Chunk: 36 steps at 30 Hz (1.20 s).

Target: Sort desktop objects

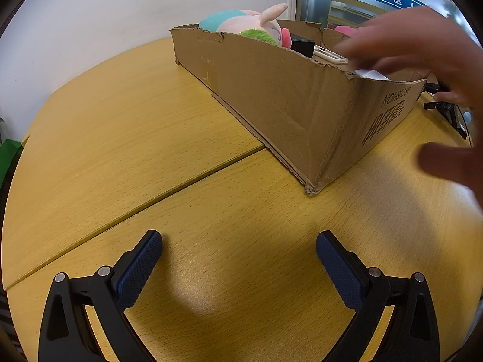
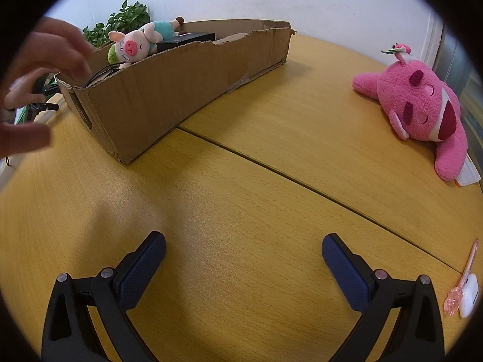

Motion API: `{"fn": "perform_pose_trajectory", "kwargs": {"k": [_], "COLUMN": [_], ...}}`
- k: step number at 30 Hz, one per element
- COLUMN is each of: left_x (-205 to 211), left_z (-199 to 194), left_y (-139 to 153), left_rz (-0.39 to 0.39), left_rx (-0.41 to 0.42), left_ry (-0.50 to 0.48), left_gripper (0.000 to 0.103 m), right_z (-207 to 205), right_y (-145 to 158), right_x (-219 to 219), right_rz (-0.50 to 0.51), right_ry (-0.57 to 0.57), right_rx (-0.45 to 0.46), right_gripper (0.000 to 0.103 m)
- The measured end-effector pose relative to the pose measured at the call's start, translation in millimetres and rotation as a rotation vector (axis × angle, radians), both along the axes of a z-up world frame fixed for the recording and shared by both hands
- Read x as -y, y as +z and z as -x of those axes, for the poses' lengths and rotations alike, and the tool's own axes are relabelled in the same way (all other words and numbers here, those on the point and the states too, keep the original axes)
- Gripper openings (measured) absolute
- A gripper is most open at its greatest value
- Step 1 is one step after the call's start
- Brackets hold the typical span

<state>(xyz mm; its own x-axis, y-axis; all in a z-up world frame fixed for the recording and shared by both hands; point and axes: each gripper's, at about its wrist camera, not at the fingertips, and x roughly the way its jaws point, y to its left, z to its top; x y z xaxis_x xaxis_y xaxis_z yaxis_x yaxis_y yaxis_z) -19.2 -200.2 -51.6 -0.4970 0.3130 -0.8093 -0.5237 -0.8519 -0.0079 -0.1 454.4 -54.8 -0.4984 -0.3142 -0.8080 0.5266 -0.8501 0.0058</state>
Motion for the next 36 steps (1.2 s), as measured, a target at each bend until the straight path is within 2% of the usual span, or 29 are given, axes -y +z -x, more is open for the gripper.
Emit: {"fn": "perform_pose_trajectory", "kwargs": {"k": [36], "left_x": [1.2], "left_z": [-0.6], "left_y": [-0.2], "left_rz": [0.0], "left_rx": [-0.002], "left_ry": [0.0], "left_gripper": [0.103], "right_z": [0.0], "right_y": [0.2], "right_x": [-1.1], "right_rz": [-0.004], "right_ry": [0.002], "right_rx": [0.001], "right_gripper": [0.103]}}
